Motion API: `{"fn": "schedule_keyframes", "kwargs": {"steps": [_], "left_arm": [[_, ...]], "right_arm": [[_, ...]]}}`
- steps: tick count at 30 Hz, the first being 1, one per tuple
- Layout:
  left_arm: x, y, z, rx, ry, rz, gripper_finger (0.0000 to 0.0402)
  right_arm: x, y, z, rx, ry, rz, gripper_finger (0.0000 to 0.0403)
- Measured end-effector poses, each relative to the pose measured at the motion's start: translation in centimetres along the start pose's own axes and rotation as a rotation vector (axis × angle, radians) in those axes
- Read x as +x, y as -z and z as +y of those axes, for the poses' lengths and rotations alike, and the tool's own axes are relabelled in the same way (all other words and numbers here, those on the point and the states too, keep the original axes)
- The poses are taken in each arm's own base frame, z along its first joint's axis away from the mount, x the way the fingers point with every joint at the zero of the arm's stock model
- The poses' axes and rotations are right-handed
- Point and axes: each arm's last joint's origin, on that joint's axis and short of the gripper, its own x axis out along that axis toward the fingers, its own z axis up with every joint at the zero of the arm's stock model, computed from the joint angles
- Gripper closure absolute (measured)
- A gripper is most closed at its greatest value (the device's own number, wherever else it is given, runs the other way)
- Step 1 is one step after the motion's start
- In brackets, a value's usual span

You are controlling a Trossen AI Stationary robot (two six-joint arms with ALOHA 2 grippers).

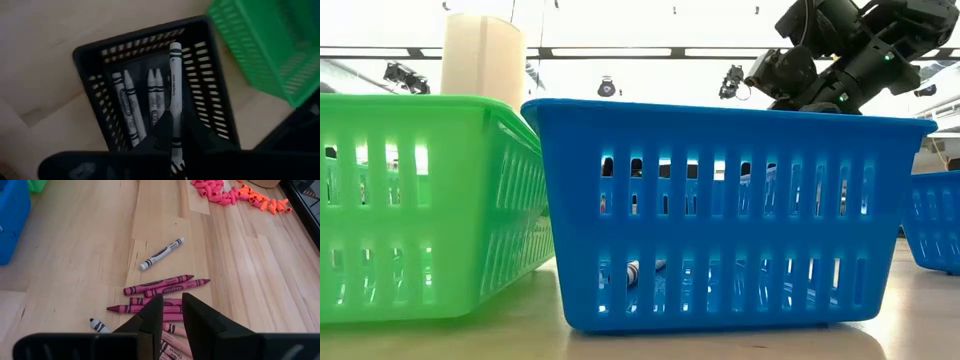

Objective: Sort crayons
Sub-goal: Put the white crayon into the black bin

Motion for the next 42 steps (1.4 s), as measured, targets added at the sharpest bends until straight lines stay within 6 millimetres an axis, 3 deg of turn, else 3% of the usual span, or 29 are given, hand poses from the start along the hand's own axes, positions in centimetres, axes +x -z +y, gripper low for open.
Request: {"fn": "schedule_keyframes", "kwargs": {"steps": [5,10,15,21,26,31,39,42], "left_arm": [[1.1,0.5,-0.1,-0.009,-0.038,-0.007,0.0371],[2.1,0.7,-0.1,0.009,-0.117,0.044,0.031],[1.9,0.5,-0.1,0.043,-0.127,0.03,0.0255],[1.0,-0.6,-1.1,0.159,-0.088,-0.108,0.0245],[1.1,-2.2,-2.1,0.341,-0.044,-0.302,0.0245],[1.8,-4.7,-2.9,0.473,-0.106,-0.419,0.0244],[3.2,-8.7,-4.0,0.571,-0.198,-0.452,0.0244],[3.5,-9.7,-4.3,0.629,-0.224,-0.453,0.0244]], "right_arm": [[0.0,-0.1,0.0,0.002,0.001,-0.006,0.0321],[0.0,-0.1,0.0,0.004,0.002,-0.013,0.0321],[0.0,-0.2,0.0,0.005,0.004,-0.02,0.0321],[0.1,-0.2,-0.3,0.025,0.014,-0.018,0.0321],[0.2,-0.2,-1.1,0.074,0.041,-0.026,0.0321],[0.4,-0.1,-2.3,0.133,0.065,-0.037,0.0321],[1.1,0.5,-4.1,0.281,0.096,-0.021,0.0321],[1.8,0.5,-4.0,0.284,0.034,-0.003,0.0321]]}}
